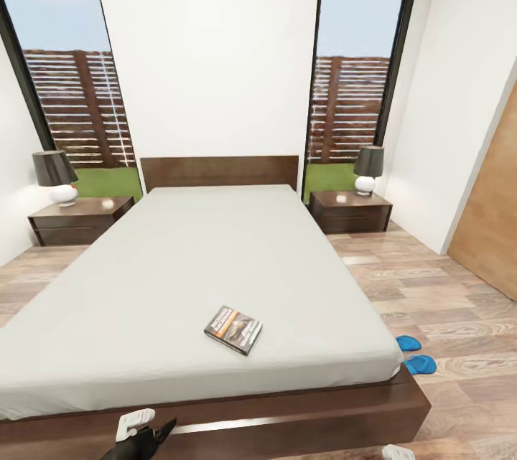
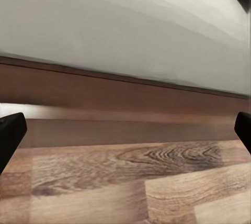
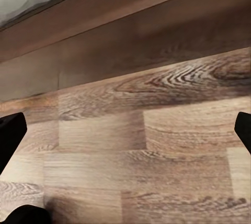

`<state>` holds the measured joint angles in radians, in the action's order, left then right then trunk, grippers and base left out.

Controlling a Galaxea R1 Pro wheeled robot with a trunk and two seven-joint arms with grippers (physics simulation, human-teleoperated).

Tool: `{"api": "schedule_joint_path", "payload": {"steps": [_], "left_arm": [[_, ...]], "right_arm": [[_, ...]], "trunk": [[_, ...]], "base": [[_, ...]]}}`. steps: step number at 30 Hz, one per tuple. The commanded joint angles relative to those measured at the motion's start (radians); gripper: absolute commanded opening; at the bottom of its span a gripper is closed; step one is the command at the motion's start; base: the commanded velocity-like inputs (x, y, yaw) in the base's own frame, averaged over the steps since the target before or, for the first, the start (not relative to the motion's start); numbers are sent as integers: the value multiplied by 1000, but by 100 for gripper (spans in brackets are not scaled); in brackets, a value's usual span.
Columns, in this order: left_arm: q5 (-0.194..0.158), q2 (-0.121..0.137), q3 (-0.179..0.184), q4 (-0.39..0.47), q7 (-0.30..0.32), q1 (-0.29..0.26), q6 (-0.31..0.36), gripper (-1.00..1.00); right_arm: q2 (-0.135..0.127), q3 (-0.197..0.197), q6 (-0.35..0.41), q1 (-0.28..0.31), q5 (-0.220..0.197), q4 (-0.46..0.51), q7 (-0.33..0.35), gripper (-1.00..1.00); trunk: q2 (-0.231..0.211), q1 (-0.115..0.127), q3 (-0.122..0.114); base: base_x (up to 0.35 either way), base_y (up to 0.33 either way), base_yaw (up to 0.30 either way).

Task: In the bedroom, move the book from the bed onto either nightstand, and place the two sandals side by side next to the bed.

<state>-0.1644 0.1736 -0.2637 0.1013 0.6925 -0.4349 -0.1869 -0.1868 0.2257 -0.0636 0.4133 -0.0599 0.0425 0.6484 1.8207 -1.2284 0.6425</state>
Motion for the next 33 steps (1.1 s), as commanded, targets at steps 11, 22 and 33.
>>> {"api": "schedule_joint_path", "payload": {"steps": [11,22,33], "left_arm": [[-7,0,3,-2,4,-1,-2,100],[-7,0,3,-2,4,-1,-2,100],[-8,0,3,-2,4,-1,-2,100]], "right_arm": [[0,-2,-2,1,-6,-2,4,100],[0,-2,-2,1,-6,-2,4,100],[0,-2,-2,1,-6,-3,4,100]], "trunk": [[-77,42,-17],[-154,85,-47],[-231,127,-81]], "base": [[0,0,0],[0,0,0],[0,0,0]]}}
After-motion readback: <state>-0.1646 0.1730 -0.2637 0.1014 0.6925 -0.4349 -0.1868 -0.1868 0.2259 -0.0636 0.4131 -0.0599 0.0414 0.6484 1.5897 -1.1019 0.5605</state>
